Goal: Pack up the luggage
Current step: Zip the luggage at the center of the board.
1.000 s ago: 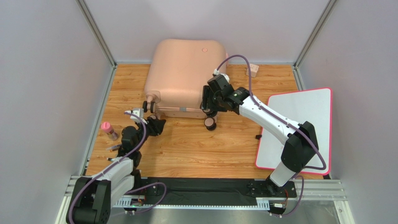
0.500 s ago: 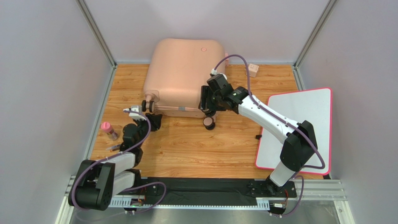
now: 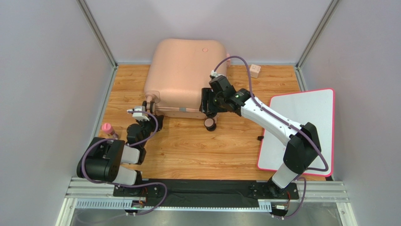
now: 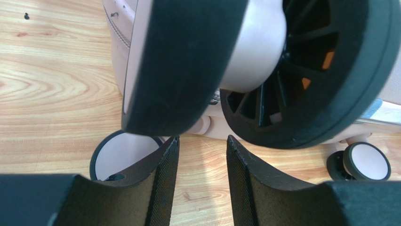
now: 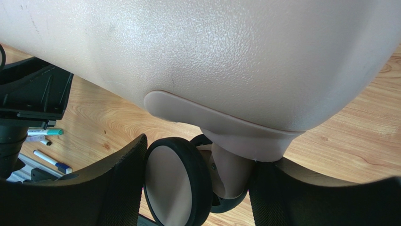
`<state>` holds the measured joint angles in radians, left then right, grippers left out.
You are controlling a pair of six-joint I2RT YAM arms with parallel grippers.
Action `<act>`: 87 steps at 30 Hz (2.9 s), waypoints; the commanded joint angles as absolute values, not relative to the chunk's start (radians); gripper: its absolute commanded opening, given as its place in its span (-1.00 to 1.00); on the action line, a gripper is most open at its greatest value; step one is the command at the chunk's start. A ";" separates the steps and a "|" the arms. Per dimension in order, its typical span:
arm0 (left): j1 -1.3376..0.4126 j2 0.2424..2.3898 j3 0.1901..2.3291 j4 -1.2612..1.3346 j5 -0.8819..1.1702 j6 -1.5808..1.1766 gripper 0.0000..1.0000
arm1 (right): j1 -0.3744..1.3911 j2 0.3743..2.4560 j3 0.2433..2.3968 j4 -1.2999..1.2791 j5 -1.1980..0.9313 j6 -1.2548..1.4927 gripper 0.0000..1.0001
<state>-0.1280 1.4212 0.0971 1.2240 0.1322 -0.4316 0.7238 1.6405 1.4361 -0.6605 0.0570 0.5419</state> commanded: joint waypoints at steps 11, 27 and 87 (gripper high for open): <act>-0.121 1.486 0.187 1.439 0.150 -0.399 -0.05 | 0.749 1.664 1.413 -0.568 -0.055 0.448 -0.99; -0.123 1.440 0.178 1.477 0.190 -0.411 -1.00 | 0.749 1.666 1.407 -0.568 -0.037 0.439 -0.99; 0.169 0.827 0.140 0.733 0.351 -0.554 0.10 | 0.956 1.832 1.795 -0.655 0.000 0.534 -0.99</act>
